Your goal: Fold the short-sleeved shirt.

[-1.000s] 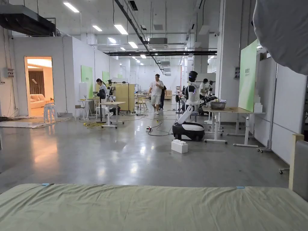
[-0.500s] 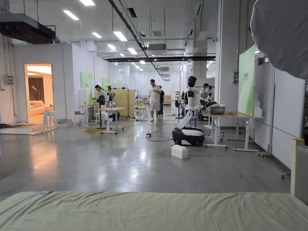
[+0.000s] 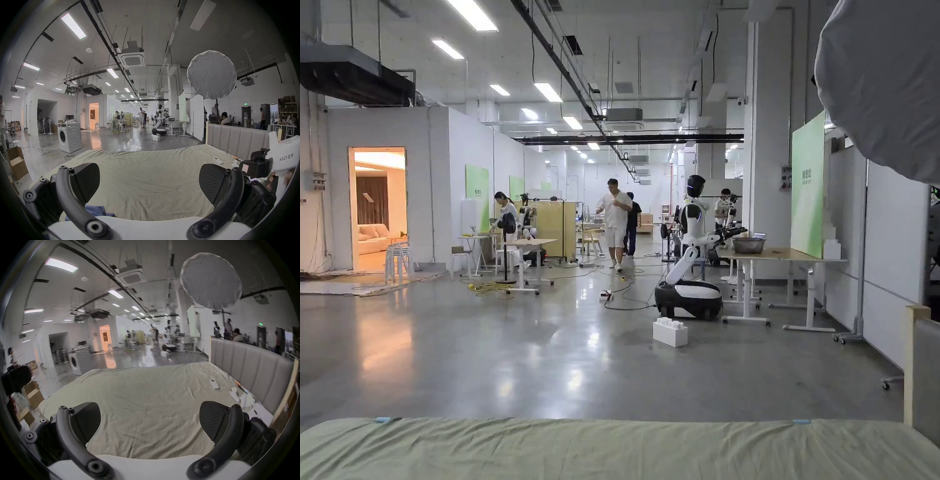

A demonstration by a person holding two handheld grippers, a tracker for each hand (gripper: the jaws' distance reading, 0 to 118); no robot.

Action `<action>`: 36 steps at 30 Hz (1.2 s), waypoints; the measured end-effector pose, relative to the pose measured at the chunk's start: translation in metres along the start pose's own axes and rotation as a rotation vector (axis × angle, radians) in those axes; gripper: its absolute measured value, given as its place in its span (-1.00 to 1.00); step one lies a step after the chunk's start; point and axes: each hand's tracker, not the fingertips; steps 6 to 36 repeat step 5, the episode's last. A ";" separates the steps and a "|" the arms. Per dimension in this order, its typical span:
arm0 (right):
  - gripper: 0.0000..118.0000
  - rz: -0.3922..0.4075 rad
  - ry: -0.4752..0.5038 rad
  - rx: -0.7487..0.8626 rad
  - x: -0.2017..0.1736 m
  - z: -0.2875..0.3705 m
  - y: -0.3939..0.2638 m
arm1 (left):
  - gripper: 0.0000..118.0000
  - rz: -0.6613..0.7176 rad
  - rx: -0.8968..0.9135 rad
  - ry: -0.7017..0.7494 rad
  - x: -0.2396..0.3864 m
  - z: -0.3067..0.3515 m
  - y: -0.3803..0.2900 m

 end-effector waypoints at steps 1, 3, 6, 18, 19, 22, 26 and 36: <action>1.00 -0.014 -0.032 0.025 -0.001 0.001 0.001 | 1.00 0.001 0.008 -0.011 0.000 0.000 0.000; 1.00 0.015 -0.053 0.060 -0.005 0.004 0.002 | 1.00 0.012 0.015 -0.026 0.001 0.000 0.000; 1.00 0.052 -0.036 0.120 -0.007 0.008 0.003 | 1.00 0.011 0.019 -0.026 0.003 -0.001 0.000; 1.00 0.052 -0.036 0.120 -0.007 0.008 0.003 | 1.00 0.011 0.019 -0.026 0.003 -0.001 0.000; 1.00 0.052 -0.036 0.120 -0.007 0.008 0.003 | 1.00 0.011 0.019 -0.026 0.003 -0.001 0.000; 1.00 0.052 -0.036 0.120 -0.007 0.008 0.003 | 1.00 0.011 0.019 -0.026 0.003 -0.001 0.000; 1.00 0.052 -0.036 0.120 -0.007 0.008 0.003 | 1.00 0.011 0.019 -0.026 0.003 -0.001 0.000; 1.00 0.052 -0.036 0.120 -0.007 0.008 0.003 | 1.00 0.011 0.019 -0.026 0.003 -0.001 0.000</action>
